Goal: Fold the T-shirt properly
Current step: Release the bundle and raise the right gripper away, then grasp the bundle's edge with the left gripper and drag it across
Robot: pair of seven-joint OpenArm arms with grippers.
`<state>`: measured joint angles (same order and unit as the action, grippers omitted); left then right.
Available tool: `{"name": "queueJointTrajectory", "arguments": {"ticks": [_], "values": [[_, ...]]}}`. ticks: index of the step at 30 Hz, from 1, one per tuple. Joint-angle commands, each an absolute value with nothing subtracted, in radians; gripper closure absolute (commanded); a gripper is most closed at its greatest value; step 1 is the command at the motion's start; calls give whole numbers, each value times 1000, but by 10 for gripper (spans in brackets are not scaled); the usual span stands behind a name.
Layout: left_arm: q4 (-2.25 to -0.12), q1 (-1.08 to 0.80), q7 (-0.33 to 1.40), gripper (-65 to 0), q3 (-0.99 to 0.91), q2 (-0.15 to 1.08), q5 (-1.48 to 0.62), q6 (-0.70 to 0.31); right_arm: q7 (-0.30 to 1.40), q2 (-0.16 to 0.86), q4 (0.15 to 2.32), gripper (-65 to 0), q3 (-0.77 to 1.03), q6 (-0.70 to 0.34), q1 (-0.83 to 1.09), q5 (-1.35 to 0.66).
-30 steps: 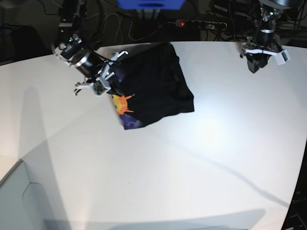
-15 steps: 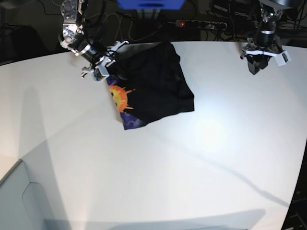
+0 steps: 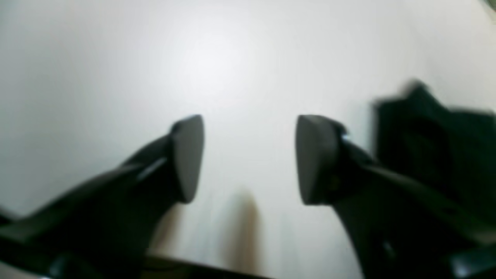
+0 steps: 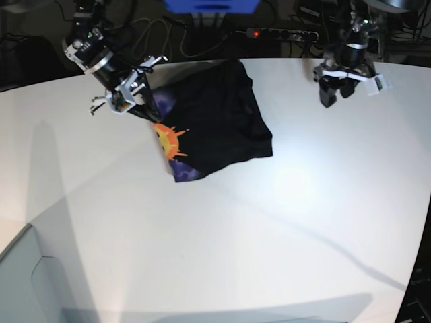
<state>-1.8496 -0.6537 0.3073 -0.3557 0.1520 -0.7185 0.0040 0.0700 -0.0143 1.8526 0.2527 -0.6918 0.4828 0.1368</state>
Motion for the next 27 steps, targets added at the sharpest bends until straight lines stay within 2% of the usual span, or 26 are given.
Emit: {"name": "queueJointTrajectory", "arguments": {"ticks": [1, 5, 11, 20, 22, 27], "values": [[-1877, -657, 285, -404, -323, 160, -727, -2, 39, -12, 1871, -2, 265, -698, 487, 114], [-1879, -602, 286, -406, -166, 160, -727, -1, 39, -10, 1871, -2, 298, -698, 503, 114], [-1758, -516, 283, -409, 18, 160, -725, 2, 71, -8, 1877, -2, 367, -698, 521, 114], [-1669, -470, 283, -393, 74, 159, -725, 1, 85, -8, 1879, -2, 429, -698, 533, 114], [-1659, -469, 285, -330, 74, 160, -725, -1, 85, -8, 1879, -2, 430, -698, 536, 114], [-1621, -456, 286, -102, 74, 160, -725, -1, 85, -8, 1879, -2, 435, -698, 536, 114]]}}
